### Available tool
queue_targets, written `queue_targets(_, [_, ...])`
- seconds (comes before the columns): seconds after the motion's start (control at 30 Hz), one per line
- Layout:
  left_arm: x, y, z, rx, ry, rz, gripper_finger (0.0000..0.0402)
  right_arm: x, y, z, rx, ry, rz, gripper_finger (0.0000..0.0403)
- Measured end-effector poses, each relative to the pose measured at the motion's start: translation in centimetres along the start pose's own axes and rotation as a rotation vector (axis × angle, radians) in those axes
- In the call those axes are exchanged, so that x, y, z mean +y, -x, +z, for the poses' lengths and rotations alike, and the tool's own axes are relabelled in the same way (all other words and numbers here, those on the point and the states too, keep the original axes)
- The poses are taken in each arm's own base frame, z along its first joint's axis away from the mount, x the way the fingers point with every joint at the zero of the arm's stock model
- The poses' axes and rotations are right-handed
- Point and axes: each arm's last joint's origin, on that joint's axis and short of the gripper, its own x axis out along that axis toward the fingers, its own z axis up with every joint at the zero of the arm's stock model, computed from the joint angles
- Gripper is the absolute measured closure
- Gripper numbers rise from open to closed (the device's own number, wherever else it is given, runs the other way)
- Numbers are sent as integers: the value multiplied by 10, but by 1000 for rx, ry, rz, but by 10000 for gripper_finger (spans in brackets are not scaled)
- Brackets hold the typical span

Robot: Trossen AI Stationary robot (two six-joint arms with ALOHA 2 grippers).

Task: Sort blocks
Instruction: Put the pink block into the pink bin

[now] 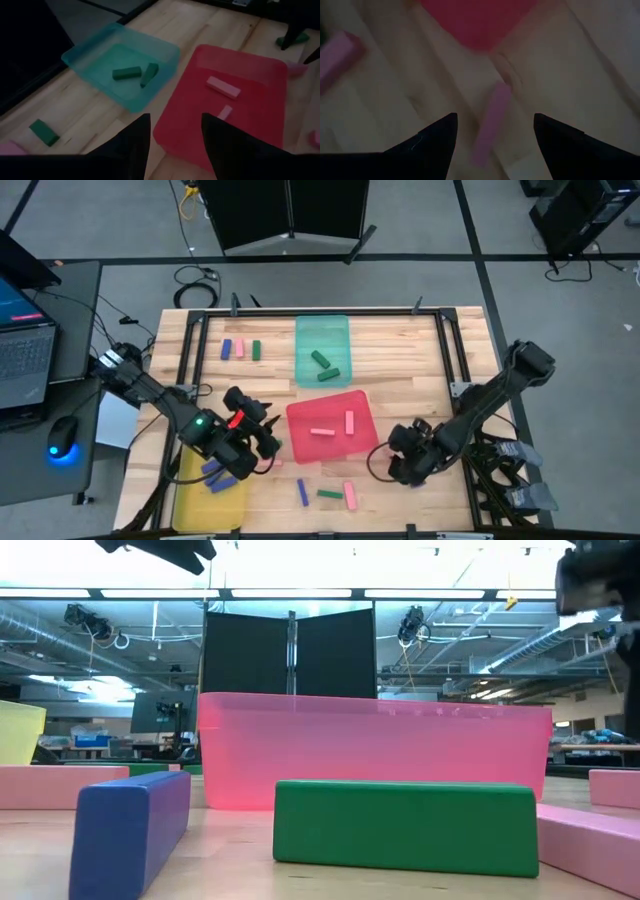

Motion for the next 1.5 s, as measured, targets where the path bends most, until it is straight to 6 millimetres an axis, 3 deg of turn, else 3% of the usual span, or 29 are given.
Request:
queue_targets(0.53, [1,-2,-1,-9,-1,11,218,8,-46,-10,87,-25,-112,145])
queue_targets(0.7, [1,-2,-1,-10,-1,12,218,11,-49,-10,95,-29,-101,203])
queue_targets(0.97, [1,-2,-1,-9,-1,12,218,12,-48,-10,100,-29,-87,335])
queue_targets(1.1, [1,-2,-1,-10,2,10,218,4,-39,-9,92,-28,-108,333])
queue_targets(1.3, [0,-2,-1,-12,9,6,218,-11,-1,0,33,-66,-90,333])
queue_targets(1.5, [-1,-2,-1,-15,16,1,218,-23,40,10,-202,-56,12,333])
